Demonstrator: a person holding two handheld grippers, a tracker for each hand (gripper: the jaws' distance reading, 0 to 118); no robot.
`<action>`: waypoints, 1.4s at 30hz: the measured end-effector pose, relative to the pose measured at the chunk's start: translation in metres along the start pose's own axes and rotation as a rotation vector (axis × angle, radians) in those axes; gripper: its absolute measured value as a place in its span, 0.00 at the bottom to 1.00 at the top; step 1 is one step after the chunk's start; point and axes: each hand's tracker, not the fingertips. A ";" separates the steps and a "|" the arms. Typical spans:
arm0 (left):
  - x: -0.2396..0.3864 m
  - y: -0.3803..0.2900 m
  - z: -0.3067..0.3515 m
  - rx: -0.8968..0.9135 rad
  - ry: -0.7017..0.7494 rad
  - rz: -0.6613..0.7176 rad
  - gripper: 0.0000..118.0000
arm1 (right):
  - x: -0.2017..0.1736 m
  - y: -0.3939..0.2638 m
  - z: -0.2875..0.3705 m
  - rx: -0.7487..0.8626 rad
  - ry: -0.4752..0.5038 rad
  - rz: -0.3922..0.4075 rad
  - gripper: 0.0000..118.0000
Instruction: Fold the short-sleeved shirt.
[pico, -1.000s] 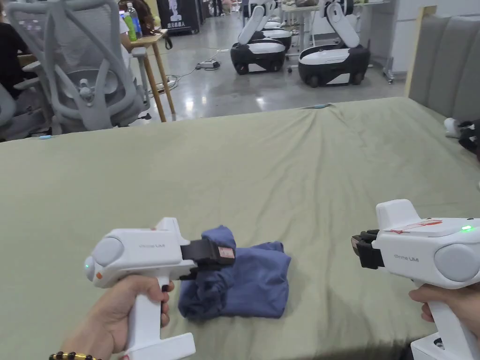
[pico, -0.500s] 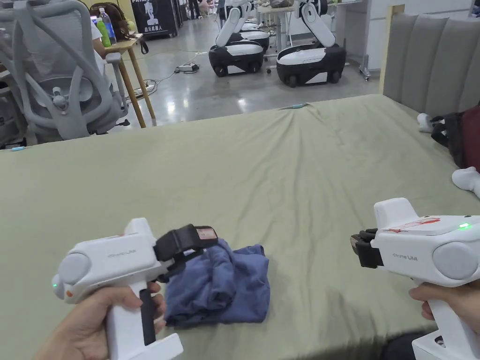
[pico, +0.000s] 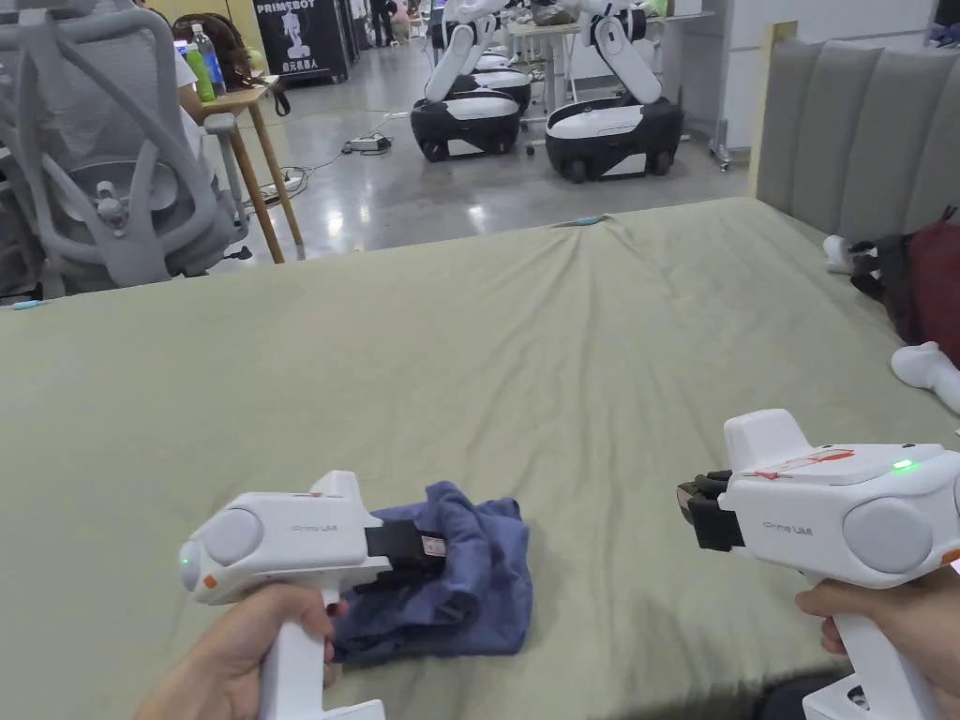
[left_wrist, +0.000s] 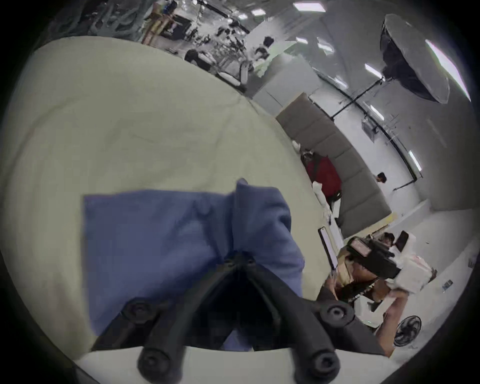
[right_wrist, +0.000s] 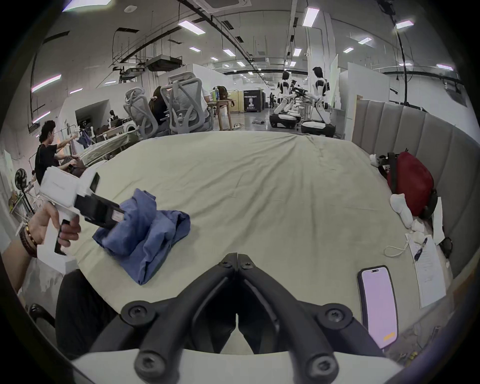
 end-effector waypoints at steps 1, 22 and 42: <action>-0.011 0.017 -0.011 0.030 0.024 -0.061 0.00 | 0.002 -0.001 0.002 0.000 -0.005 -0.003 0.00; 0.018 -0.034 0.112 0.254 0.017 -0.032 0.00 | -0.097 0.033 -0.074 -0.029 0.380 -0.019 0.00; -0.029 -0.022 0.041 0.168 0.059 0.204 0.70 | -0.091 -0.015 -0.136 -0.171 0.324 -0.102 0.00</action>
